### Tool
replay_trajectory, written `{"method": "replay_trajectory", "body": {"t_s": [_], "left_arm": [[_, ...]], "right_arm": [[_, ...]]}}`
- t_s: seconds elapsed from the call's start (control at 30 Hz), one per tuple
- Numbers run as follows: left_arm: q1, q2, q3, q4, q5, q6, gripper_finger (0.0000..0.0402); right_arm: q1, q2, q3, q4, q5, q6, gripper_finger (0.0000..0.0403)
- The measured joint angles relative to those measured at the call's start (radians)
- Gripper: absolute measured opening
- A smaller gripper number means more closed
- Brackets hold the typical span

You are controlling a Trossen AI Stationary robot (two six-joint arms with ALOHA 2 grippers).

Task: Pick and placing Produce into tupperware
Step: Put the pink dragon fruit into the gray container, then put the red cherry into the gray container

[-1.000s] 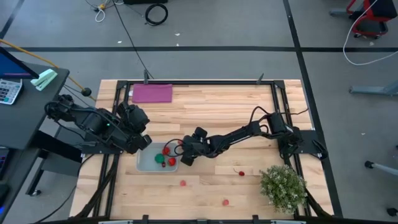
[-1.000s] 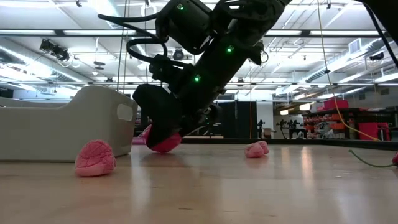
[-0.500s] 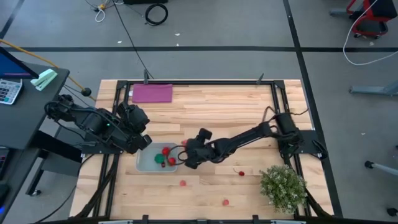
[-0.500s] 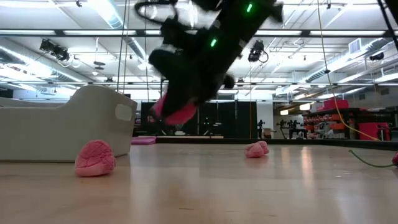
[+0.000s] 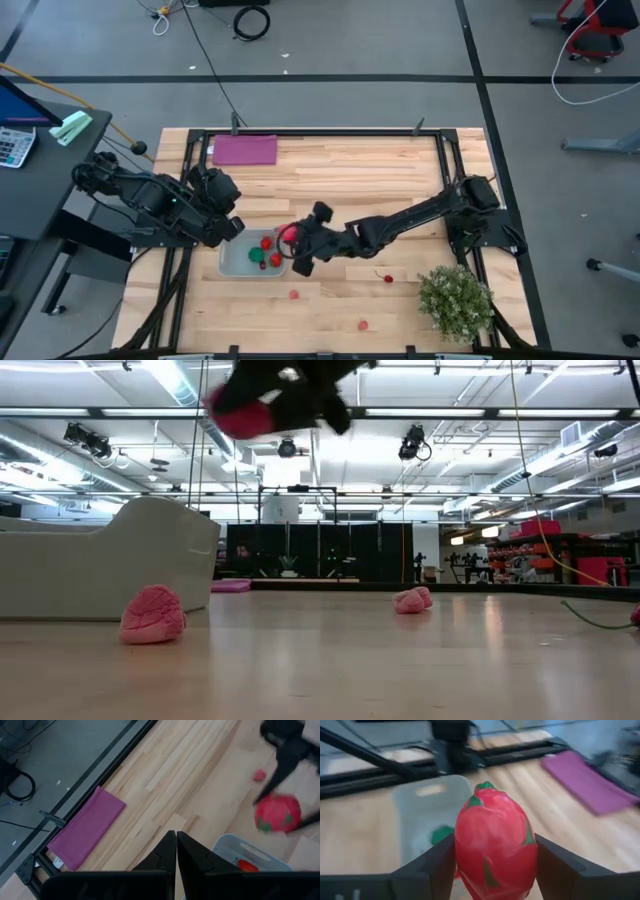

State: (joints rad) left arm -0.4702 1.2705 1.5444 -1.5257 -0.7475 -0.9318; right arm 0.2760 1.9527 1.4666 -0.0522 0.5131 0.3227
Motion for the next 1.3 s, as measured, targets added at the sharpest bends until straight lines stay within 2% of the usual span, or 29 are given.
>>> {"method": "replay_trajectory", "body": {"t_s": [0.17,0.3,0.57,0.87,1.1,1.2,1.3], "left_arm": [[0.000,0.000,0.000,0.002,0.000,0.000,0.0015],[0.000,0.000,0.000,0.005,0.000,0.000,0.0012],[0.000,0.000,0.000,0.009,0.000,-0.001,0.0019],[0.000,0.000,0.000,0.010,0.000,-0.001,0.0009],[0.000,0.000,0.000,0.010,0.000,-0.033,0.0024],[0.000,0.000,0.000,0.010,0.000,-0.034,0.0026],[0.000,0.000,0.000,0.010,0.000,-0.034,0.0024]], "right_arm": [[0.001,0.115,0.000,0.284,-0.182,-0.050,0.0245],[-0.018,0.180,0.000,0.378,-0.212,-0.046,0.0250],[-0.071,0.235,-0.001,0.372,-0.277,-0.029,0.0236],[-0.073,0.244,-0.001,0.327,-0.284,-0.036,0.0268],[-0.077,0.241,-0.001,0.329,-0.284,-0.061,0.0273],[-0.077,0.214,-0.002,0.300,-0.283,-0.071,0.0269],[-0.077,0.141,-0.001,0.192,-0.285,-0.072,0.0263]]}}
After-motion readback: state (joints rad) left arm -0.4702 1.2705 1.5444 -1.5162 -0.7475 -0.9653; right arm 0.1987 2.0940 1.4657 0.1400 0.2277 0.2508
